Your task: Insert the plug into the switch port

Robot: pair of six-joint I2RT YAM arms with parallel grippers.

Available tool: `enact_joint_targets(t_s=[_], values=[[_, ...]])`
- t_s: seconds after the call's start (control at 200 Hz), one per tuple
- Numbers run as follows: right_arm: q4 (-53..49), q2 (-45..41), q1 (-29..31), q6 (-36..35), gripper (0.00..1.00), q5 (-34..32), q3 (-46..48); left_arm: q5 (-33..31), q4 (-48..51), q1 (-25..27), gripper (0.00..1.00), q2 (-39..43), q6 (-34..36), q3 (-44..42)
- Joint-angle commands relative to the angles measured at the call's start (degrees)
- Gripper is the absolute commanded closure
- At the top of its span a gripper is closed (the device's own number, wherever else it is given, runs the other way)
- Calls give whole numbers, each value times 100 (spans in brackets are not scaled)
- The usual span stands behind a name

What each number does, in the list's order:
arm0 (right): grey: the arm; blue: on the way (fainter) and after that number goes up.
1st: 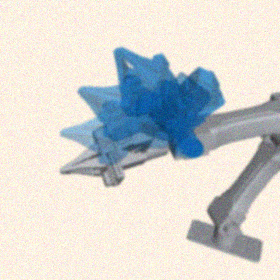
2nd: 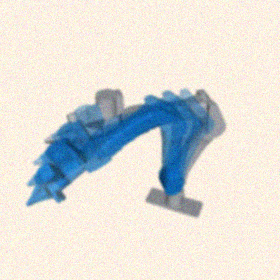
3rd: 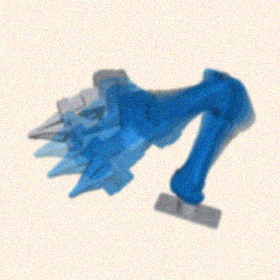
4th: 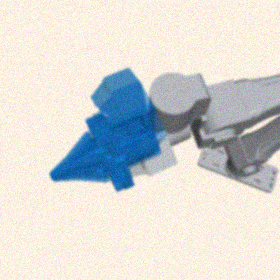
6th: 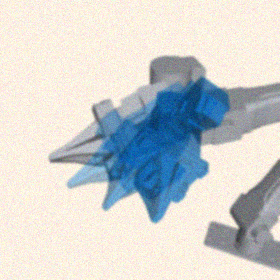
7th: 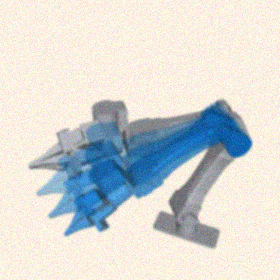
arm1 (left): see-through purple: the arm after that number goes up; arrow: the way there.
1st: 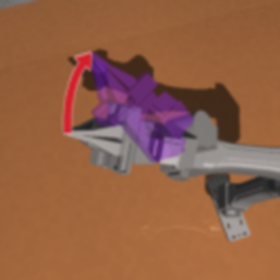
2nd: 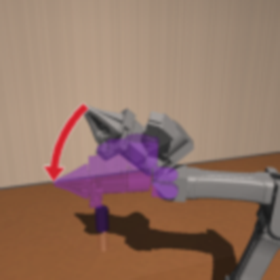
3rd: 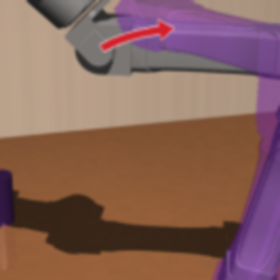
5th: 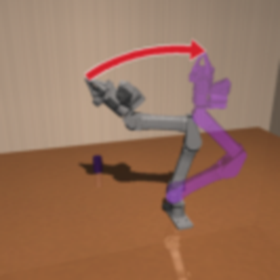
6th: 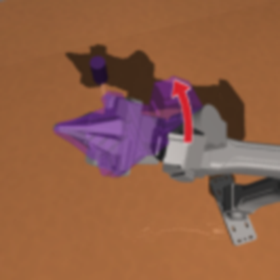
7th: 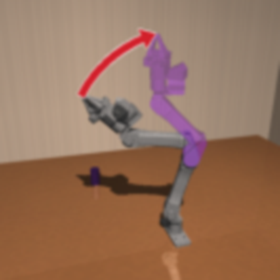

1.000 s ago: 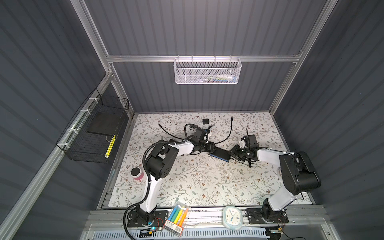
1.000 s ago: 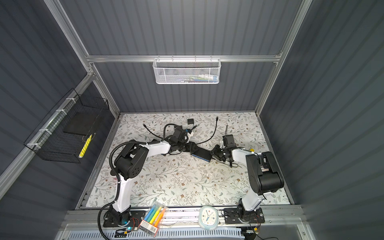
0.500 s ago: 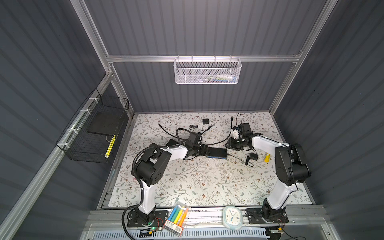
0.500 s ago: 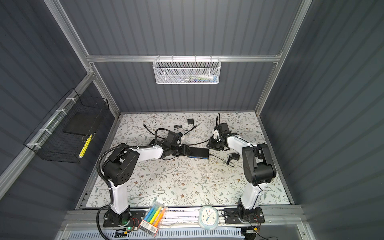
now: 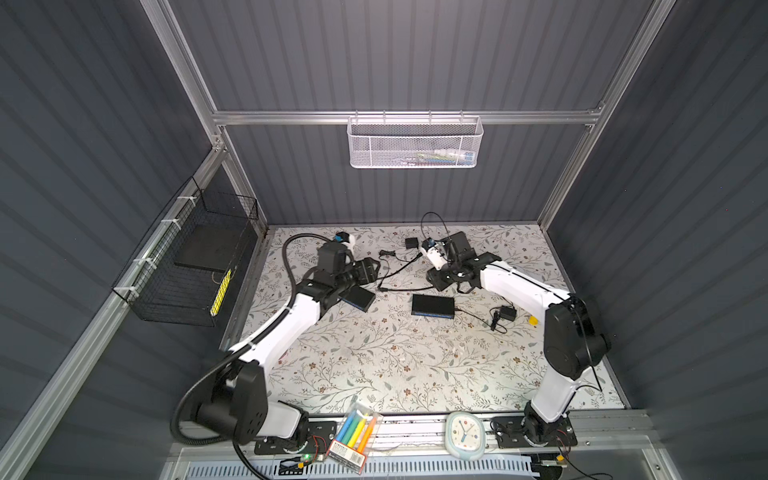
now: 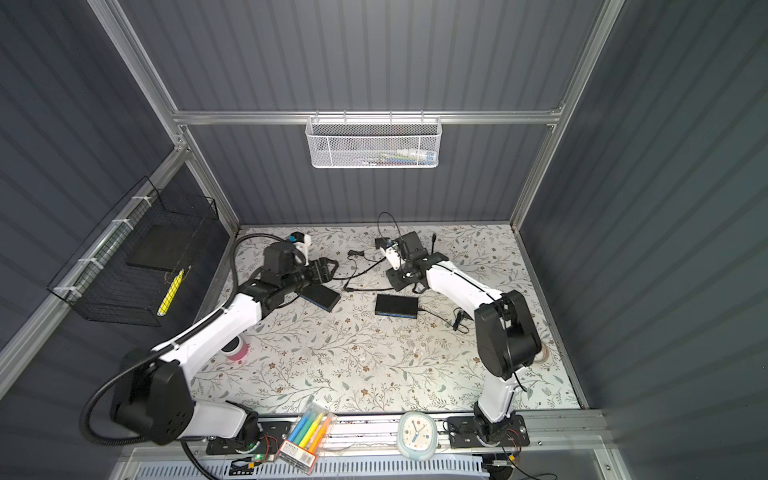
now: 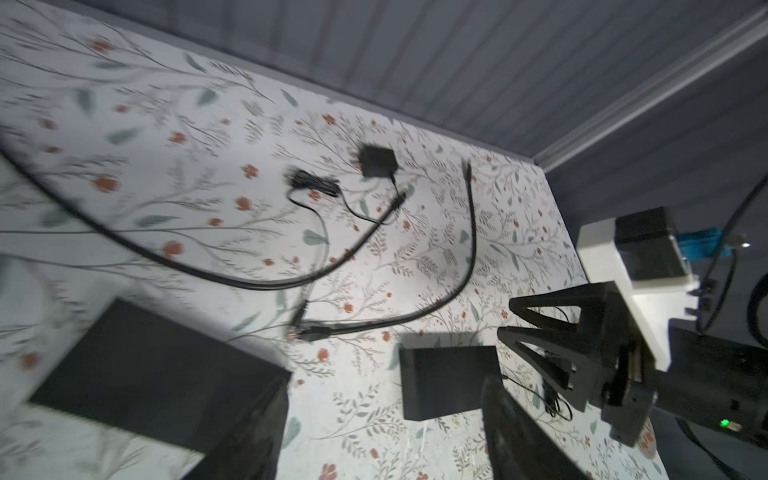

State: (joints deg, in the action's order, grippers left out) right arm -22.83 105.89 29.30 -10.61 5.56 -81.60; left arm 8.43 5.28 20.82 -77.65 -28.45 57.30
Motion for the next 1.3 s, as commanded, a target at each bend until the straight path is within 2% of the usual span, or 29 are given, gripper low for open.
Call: enact_joint_targets(t_s=[0.0, 0.105, 0.255, 0.445, 0.64, 0.961, 1.006, 1.296], values=[[-348, 794, 209, -498, 61, 216, -681, 60, 603, -460, 26, 504, 217, -583], [-379, 1456, 462, -618, 61, 544, -1314, 162, 772, -737, 26, 879, 212, -946], [-721, 2327, 739, -818, 61, 569, -2299, 346, 929, -1074, 26, 1212, 239, -1235], [-981, 3009, 866, -1022, 62, 489, -3106, 542, 981, -1330, 26, 1312, 308, -1355], [-1224, 3318, 924, -1193, 62, 535, -3384, 666, 957, -1490, 26, 1305, 346, -1366], [-1668, 3712, 1108, -1623, 64, 27, -3725, 836, 861, -1607, 26, 1088, 379, -1357], [-1706, 3765, 1135, -1704, 66, -30, -3766, 844, 862, -1614, 26, 1077, 388, -1356], [-1782, 3784, 1192, -1856, 96, -83, -3854, 845, 900, -1634, 26, 1135, 380, -1380]])
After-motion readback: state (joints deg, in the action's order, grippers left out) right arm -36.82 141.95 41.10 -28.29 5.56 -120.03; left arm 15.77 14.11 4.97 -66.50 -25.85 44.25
